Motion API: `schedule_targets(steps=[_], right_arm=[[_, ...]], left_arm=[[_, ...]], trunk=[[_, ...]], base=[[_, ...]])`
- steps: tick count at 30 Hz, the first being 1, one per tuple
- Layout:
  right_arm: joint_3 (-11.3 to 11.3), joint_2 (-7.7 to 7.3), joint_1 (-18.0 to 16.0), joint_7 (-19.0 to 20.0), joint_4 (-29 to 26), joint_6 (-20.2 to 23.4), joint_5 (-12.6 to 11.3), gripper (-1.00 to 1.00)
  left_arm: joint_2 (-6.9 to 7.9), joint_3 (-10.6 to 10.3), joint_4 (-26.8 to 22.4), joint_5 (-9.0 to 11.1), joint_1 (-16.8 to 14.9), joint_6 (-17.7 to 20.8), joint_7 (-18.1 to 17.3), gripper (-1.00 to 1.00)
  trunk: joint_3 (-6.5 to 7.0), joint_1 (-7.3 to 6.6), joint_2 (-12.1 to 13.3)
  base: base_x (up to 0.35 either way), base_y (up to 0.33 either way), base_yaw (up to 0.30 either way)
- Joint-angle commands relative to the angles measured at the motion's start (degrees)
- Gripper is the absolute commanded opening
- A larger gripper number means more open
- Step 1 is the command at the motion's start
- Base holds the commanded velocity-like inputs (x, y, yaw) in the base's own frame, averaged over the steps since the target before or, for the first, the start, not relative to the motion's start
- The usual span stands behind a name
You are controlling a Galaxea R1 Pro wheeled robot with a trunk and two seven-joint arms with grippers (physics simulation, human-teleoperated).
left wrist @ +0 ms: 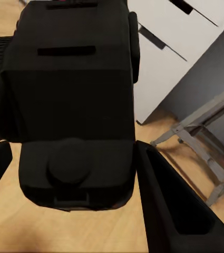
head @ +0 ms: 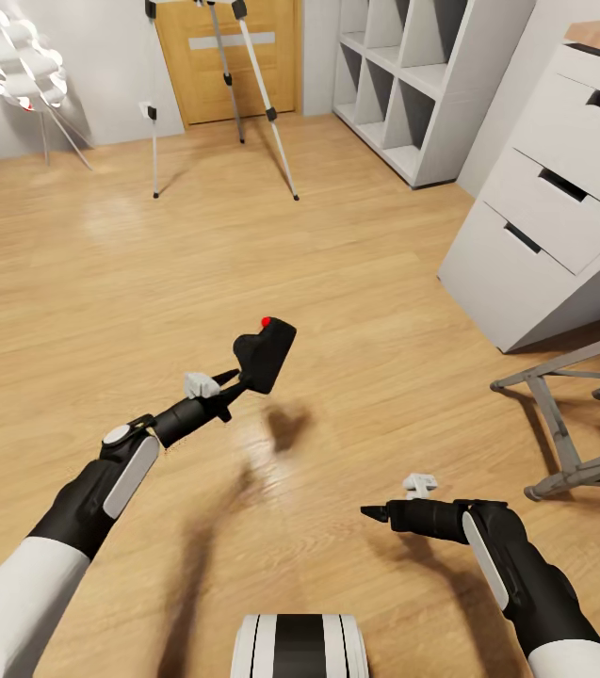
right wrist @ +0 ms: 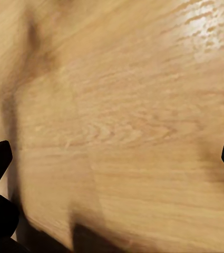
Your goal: Attach the digital camera to the camera tripod in the bedroom.
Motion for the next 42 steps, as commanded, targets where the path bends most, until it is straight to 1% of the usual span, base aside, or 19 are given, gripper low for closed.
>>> schedule_targets(steps=[1, 3, 4, 6, 8, 9, 12, 15, 16, 17, 22, 29, 32, 34, 37, 38, 40, 41, 42], right_arm=[[0.0, 0.00, 0.0, -0.2, 0.0, 0.5, -0.6, 1.00], [0.0, 0.00, 0.0, -0.2, 0.0, 0.5, -0.6, 1.00], [0.0, 0.00, 0.0, -0.2, 0.0, 0.5, -0.6, 1.00], [-0.1, 0.00, 0.0, -0.2, 0.0, 0.5, -0.6, 1.00], [-0.1, 0.00, 0.0, -0.2, 0.0, 0.5, -0.6, 1.00], [-0.1, 0.00, 0.0, -0.2, 0.0, 0.5, -0.6, 1.00], [-0.1, 0.00, 0.0, -0.1, 0.0, 0.6, -0.6, 1.00], [-0.1, 0.00, 0.0, -0.1, 0.0, 0.6, -0.6, 1.00], [-0.1, 0.00, 0.0, 0.0, 0.0, 0.6, -0.6, 1.00], [-0.1, 0.00, 0.0, 0.0, 0.0, 0.6, -0.6, 1.00], [-0.1, 0.00, 0.0, 0.0, 0.0, 0.6, -0.6, 1.00], [-0.1, 0.00, 0.0, 0.0, -0.1, 0.6, -0.6, 1.00], [-0.1, 0.00, 0.0, 0.0, -0.1, 0.6, -0.6, 1.00], [-0.1, 0.00, 0.0, 0.0, -0.1, 0.6, -0.6, 1.00], [-0.1, 0.00, 0.0, -0.1, -0.1, 0.6, -0.6, 1.00], [0.0, 0.00, 0.0, -0.1, -0.1, 0.6, -0.6, 1.00], [0.0, 0.01, 0.0, -0.1, -0.1, 0.6, -0.6, 1.00], [0.0, 0.02, 0.0, -0.1, -0.1, 0.6, -0.5, 1.00], [0.1, 0.03, 0.0, -0.1, -0.1, 0.6, -0.5, 1.00]], left_arm=[[0.00, -0.1, -4.0, 0.4, 0.0, 4.0, 3.8, -1.00], [-0.06, -0.1, -8.2, 0.5, 0.0, 7.4, 10.4, -1.00], [-0.38, -0.4, -13.9, 0.6, 0.0, 12.0, 21.9, -1.00], [-1.55, -0.8, -18.4, 0.9, 0.0, 17.5, 34.1, -1.00], [-2.44, -0.9, -20.0, 1.0, 0.0, 20.0, 39.6, -1.00], [-3.39, -1.0, -21.2, 1.1, 0.0, 22.1, 44.2, -1.00], [-4.74, -1.2, -22.6, 1.2, 0.0, 24.5, 50.4, -1.00], [-5.75, -1.3, -23.4, 2.1, 0.0, 26.1, 54.1, -1.00], [-5.94, -1.3, -23.4, 2.6, 0.0, 26.2, 54.3, -1.00], [-6.79, -1.3, -23.6, 5.3, 0.0, 26.3, 54.8, -1.00], [-7.66, -1.4, -23.6, 8.1, 0.1, 24.9, 55.0, -1.00], [-8.00, -2.0, -23.5, 8.9, 0.1, 23.4, 55.0, -1.00], [-8.59, -3.7, -22.7, 9.2, 0.1, 23.5, 56.1, -1.00], [-9.87, -5.5, -22.1, 9.0, 0.1, 24.4, 59.9, -1.00], [-11.94, -7.9, -21.7, 8.9, 0.1, 26.5, 70.0, -1.00], [-12.68, -9.1, -21.5, 9.2, 0.1, 27.0, 76.1, -1.00], [-13.24, -10.3, -21.4, 9.3, 0.1, 27.3, 81.9, -1.00], [-13.70, -11.9, -21.5, 9.6, 0.1, 27.3, 86.7, -1.00], [-13.87, -12.8, -21.6, 9.7, 0.1, 27.2, 88.5, -1.00]], trunk=[[-0.04, -0.01, 0.0], [-0.04, -0.01, 0.0], [-0.04, -0.01, 0.0], [-0.04, -0.01, 0.0], [-0.04, -0.01, 0.0], [-0.04, -0.01, 0.0], [-0.04, -0.01, 0.0], [-0.04, -0.01, 0.0], [-0.04, -0.01, 0.0], [-0.04, -0.01, 0.0], [-0.04, -0.01, 0.0], [-0.04, -0.01, 0.0], [-0.04, -0.01, 0.0], [-0.04, -0.01, 0.0], [-0.04, -0.01, 0.0], [-0.04, -0.01, 0.0], [-0.04, -0.01, 0.0], [-0.04, -0.01, 0.0], [-0.04, -0.01, 0.0]], base=[[0.000, 0.000, 0.000], [0.000, 0.000, 0.000], [0.000, 0.000, 0.000], [0.000, 0.000, 0.000], [0.000, 0.000, 0.000], [0.000, 0.000, 0.000], [0.000, 0.000, 0.000], [0.000, 0.000, 0.000], [0.000, 0.000, 0.000], [0.000, 0.000, 0.000], [0.000, 0.000, 0.000], [0.000, 0.000, 0.000], [0.000, 0.000, 0.000], [0.000, 0.000, 0.000], [0.000, 0.000, 0.000], [0.000, 0.000, 0.000], [0.000, 0.000, 0.000], [0.000, 0.000, 0.000], [0.000, 0.000, 0.000]])
